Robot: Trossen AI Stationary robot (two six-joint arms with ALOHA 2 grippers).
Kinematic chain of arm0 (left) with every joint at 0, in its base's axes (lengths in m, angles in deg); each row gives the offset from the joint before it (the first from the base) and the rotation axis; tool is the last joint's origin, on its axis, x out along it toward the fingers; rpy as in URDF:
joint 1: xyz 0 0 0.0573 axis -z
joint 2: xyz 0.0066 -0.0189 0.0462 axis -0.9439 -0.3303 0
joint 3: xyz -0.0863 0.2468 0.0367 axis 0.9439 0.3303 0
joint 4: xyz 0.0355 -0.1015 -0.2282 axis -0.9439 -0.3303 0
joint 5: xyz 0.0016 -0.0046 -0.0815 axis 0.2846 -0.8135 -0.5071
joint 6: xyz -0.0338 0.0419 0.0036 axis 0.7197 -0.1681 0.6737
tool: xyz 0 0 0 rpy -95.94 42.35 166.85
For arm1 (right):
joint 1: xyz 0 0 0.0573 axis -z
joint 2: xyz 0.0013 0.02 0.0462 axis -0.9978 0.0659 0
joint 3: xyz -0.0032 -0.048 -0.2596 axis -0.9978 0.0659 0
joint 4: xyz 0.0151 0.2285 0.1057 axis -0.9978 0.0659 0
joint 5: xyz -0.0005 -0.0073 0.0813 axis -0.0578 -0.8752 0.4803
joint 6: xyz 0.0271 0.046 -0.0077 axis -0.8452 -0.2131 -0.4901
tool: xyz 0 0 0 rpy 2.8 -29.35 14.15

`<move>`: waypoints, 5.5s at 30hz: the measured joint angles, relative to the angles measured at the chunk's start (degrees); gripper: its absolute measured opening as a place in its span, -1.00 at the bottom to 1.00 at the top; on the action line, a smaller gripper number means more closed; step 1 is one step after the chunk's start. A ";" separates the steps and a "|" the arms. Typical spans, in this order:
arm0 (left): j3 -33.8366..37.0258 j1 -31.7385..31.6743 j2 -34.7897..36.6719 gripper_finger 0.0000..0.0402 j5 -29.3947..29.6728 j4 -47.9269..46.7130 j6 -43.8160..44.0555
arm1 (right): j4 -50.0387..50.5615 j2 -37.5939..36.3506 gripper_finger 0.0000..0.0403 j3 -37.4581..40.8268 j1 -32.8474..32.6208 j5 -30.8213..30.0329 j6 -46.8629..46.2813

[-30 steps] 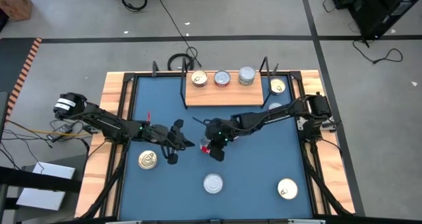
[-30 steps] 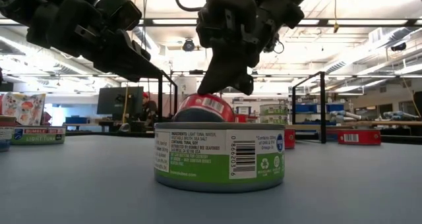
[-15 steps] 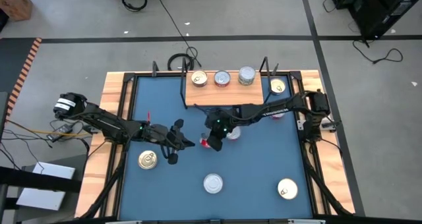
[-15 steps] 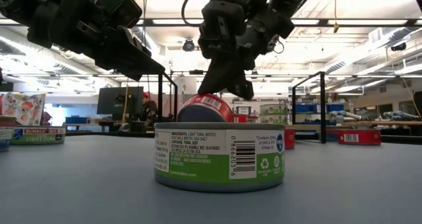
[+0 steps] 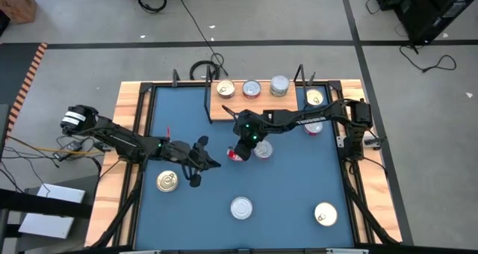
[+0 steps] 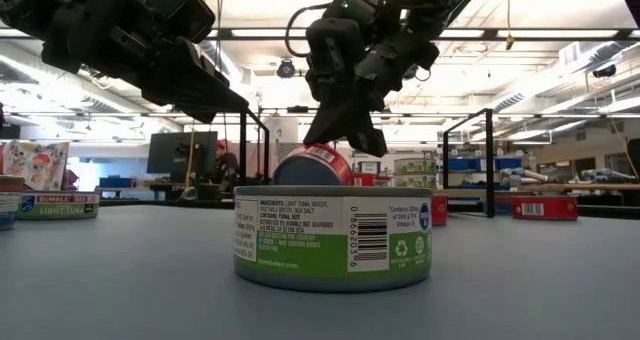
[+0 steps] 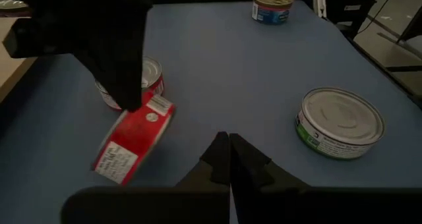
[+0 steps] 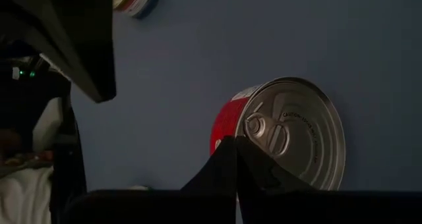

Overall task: Stack canned seafood by type on shelf
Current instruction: Stack the red tuna can on top of the other red tuna can on the shelf

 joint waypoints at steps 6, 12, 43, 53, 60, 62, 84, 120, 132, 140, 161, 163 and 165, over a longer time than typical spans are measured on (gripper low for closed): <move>0.00 0.00 0.01 -1.00 -0.08 0.00 0.31 | 0.30 0.00 -0.98 0.00 2.61 3.51 -2.45; 0.00 0.00 0.01 -1.00 -0.20 -0.02 0.52 | -0.07 0.00 -0.98 0.00 4.48 6.49 -4.61; 0.00 0.31 0.01 -1.00 -2.58 -0.07 3.42 | 1.11 0.42 -0.97 1.55 2.22 7.96 -4.69; 0.00 0.31 0.01 -1.00 -2.58 -0.07 3.42 | 2.29 0.42 -0.74 1.68 4.16 7.37 -0.39; 0.00 0.31 0.00 -1.00 -2.56 -0.09 3.43 | 3.90 0.52 -0.31 -0.63 4.15 6.08 0.71; 0.00 0.31 0.00 -1.00 -2.56 -0.09 3.44 | 4.61 0.37 -0.20 -1.92 3.98 5.61 1.29; -0.02 0.31 -0.01 -0.99 -2.51 0.09 3.03 | 23.18 1.66 0.44 -11.43 -12.83 -31.79 13.59; -0.02 0.31 0.29 -0.99 -1.33 1.51 3.07 | 27.16 2.49 -0.29 -12.19 -12.20 -38.67 26.68; -0.04 0.31 0.32 -0.99 -1.36 4.37 4.42 | 32.46 2.25 -0.29 -16.24 -5.04 -66.34 46.61; -0.04 0.31 0.32 -0.99 -1.38 4.46 4.47 | 20.29 2.36 -0.28 -15.71 3.42 -67.17 61.88; -0.04 0.31 0.32 -0.99 -1.46 4.46 4.49 | 0.73 2.45 -0.28 -4.42 12.15 -66.08 83.24; -0.04 0.31 0.32 -0.99 -1.46 4.44 4.50 | 0.82 2.45 -0.28 -4.15 12.46 -65.34 83.32; -0.04 0.31 0.32 -0.99 -1.46 4.44 4.49 | 0.68 2.45 -0.27 -4.07 12.85 -64.85 83.30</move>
